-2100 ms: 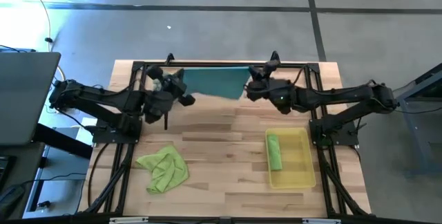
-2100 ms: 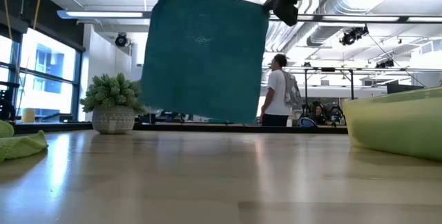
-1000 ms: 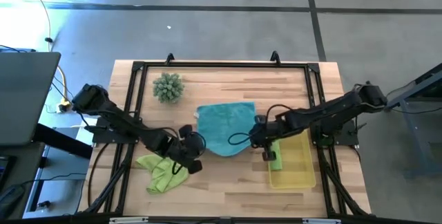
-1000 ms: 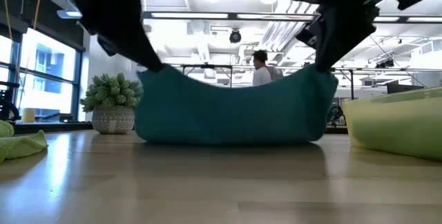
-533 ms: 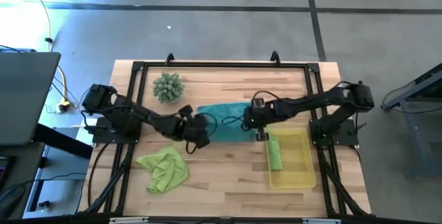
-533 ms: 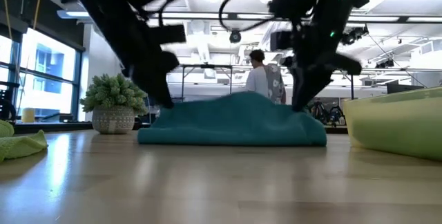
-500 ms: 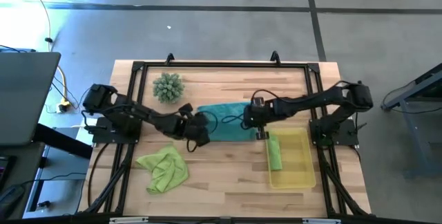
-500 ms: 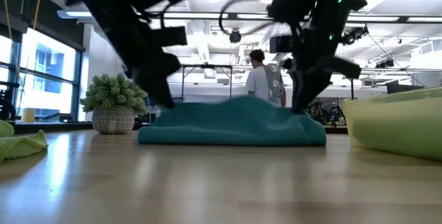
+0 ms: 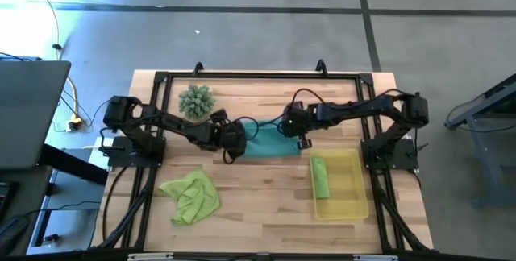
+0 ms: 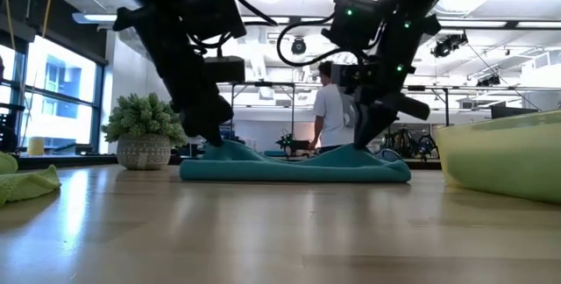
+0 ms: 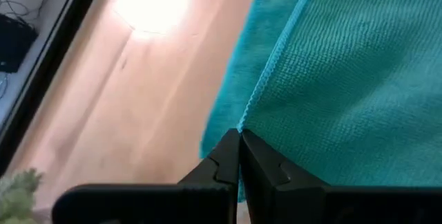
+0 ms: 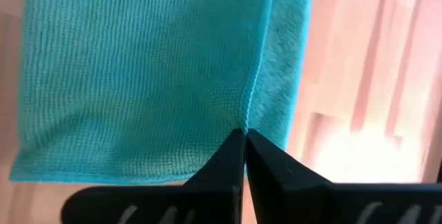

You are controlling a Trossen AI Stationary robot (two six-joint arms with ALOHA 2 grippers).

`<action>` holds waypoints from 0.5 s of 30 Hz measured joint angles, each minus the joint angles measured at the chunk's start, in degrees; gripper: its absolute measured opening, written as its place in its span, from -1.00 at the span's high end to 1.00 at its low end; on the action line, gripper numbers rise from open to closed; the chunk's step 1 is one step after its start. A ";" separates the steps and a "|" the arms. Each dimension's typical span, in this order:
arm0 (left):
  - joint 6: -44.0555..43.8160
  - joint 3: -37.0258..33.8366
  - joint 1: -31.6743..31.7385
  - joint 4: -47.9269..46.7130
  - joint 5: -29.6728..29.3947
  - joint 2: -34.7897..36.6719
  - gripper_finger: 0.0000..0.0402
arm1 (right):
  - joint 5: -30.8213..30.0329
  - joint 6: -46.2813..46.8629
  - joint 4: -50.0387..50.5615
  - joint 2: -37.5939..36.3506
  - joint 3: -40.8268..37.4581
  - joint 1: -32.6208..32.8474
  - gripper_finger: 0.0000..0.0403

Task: Roll microfiber towels into tight, uniform cylinder then place into a basket
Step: Fold the blue cloth

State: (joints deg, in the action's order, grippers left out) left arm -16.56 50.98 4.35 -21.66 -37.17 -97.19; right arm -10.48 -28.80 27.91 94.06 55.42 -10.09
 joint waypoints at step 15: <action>5.84 0.00 7.63 2.54 5.93 0.00 1.00 | 2.17 -0.20 -2.09 0.00 0.00 -5.72 1.00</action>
State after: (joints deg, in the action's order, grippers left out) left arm -10.72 50.98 11.97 -19.11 -31.24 -97.19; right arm -8.31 -28.99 25.82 94.06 55.42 -15.82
